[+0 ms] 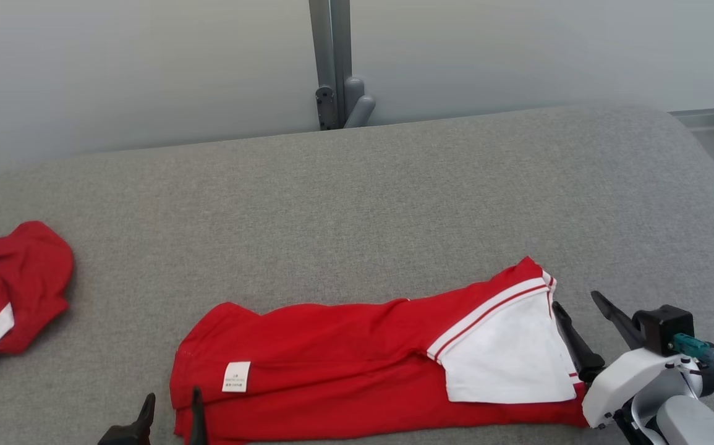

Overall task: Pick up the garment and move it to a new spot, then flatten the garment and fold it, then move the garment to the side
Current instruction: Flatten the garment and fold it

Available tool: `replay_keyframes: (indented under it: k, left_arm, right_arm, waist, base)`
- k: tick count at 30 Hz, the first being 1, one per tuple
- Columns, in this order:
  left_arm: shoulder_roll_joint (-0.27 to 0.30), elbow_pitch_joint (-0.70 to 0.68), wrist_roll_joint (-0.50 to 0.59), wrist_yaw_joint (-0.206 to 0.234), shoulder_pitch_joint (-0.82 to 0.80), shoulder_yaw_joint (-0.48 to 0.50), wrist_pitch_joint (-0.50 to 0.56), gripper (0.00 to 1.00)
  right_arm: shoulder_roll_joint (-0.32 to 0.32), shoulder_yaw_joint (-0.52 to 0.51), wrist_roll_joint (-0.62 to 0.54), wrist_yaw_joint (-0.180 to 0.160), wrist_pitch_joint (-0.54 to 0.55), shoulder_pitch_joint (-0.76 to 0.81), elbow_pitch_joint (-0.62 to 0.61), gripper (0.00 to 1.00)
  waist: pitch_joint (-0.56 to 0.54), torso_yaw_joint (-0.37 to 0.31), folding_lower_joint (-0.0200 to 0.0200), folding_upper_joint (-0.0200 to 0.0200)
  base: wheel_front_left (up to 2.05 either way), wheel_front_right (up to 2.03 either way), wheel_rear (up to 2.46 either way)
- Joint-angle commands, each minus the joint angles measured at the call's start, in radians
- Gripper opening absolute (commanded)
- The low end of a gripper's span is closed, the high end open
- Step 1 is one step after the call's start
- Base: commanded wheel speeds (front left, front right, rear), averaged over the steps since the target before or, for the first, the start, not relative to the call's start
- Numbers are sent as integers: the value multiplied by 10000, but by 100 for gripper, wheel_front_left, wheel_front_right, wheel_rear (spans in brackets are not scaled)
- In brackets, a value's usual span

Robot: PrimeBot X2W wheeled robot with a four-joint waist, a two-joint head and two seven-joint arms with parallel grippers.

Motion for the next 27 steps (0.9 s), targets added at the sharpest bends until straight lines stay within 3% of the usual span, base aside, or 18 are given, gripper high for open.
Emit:
replay_keyframes:
  k: [1, 5, 11, 27]
  left_arm:
    - [40, 0, 78, 3, -62, -20, 1, 100]
    - [40, 49, 185, -67, -150, 21, 1, 100]
    - [40, 87, 245, -114, -168, 89, 1, 100]
    - [40, 44, 244, -130, -103, 106, 1, 100]
  right_arm:
    - [221, -303, -134, -5, -89, 132, 309, 100]
    - [746, -1029, -365, -7, -1, -140, 1672, 100]
    - [1286, -1280, -171, -7, 125, -510, 2923, 100]
    - [1843, -619, 747, -4, 540, -1134, 4453, 100]
  waist:
    - [87, 132, 0, 0]
    - [268, 391, 0, 0]
    - [357, 577, 0, 0]
    - [375, 602, 0, 0]
  base:
    - [0, 0, 0]
    - [0, 0, 0]
    - [0, 0, 0]
    - [0, 0, 0]
